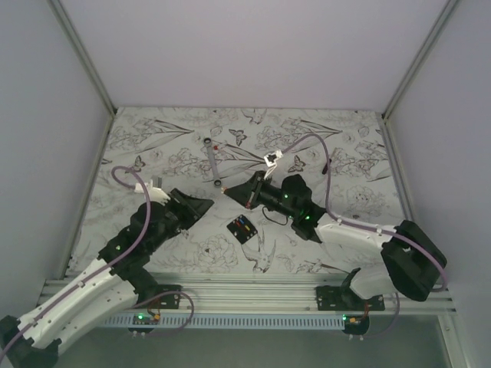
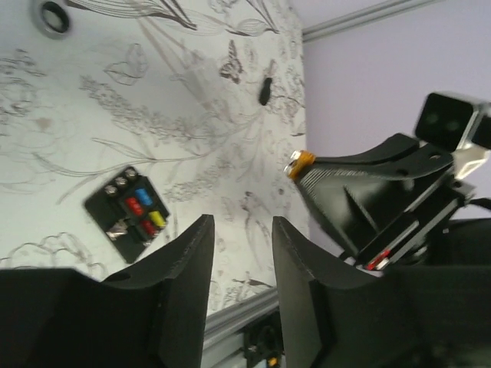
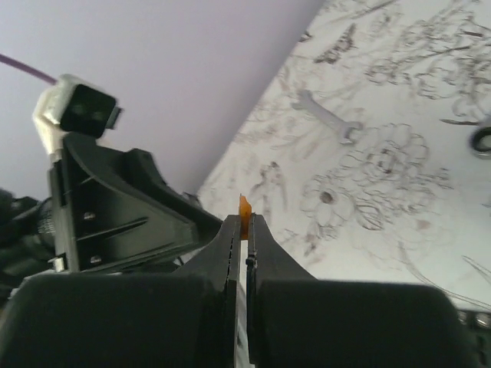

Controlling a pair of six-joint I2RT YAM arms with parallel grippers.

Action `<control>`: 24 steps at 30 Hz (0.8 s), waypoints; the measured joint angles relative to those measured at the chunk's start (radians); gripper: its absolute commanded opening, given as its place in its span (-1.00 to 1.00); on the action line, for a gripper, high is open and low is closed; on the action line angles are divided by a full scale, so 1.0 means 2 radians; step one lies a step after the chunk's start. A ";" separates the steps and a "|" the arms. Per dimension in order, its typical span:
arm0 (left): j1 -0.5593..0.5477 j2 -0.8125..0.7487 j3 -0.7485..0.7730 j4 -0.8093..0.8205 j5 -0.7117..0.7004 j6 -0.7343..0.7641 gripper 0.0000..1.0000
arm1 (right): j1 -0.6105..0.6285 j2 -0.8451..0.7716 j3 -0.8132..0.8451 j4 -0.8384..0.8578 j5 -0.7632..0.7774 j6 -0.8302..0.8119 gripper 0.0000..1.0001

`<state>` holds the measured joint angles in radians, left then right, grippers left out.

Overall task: Snap on the fuse box
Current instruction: Pick up the fuse from the center of the board, then install the fuse at the fuse box base.

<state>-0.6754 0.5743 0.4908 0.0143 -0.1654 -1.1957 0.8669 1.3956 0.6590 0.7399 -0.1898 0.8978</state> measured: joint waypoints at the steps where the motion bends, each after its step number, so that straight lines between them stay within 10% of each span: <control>1: 0.000 -0.007 0.000 -0.012 -0.006 0.009 -0.13 | -0.003 -0.004 0.010 -0.030 0.001 -0.016 -1.00; 12: 0.000 -0.046 0.001 -0.154 -0.054 0.146 0.42 | -0.006 0.001 0.114 -0.339 0.068 -0.197 -1.00; 24: 0.000 0.026 0.010 -0.219 -0.116 0.253 0.99 | -0.001 0.089 0.168 -0.474 0.129 -0.278 -1.00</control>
<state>-0.6750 0.6266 0.5110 -0.4232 -0.3977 -0.6891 0.8658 1.5742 0.9943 -0.2077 0.0677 0.3408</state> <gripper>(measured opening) 0.973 0.026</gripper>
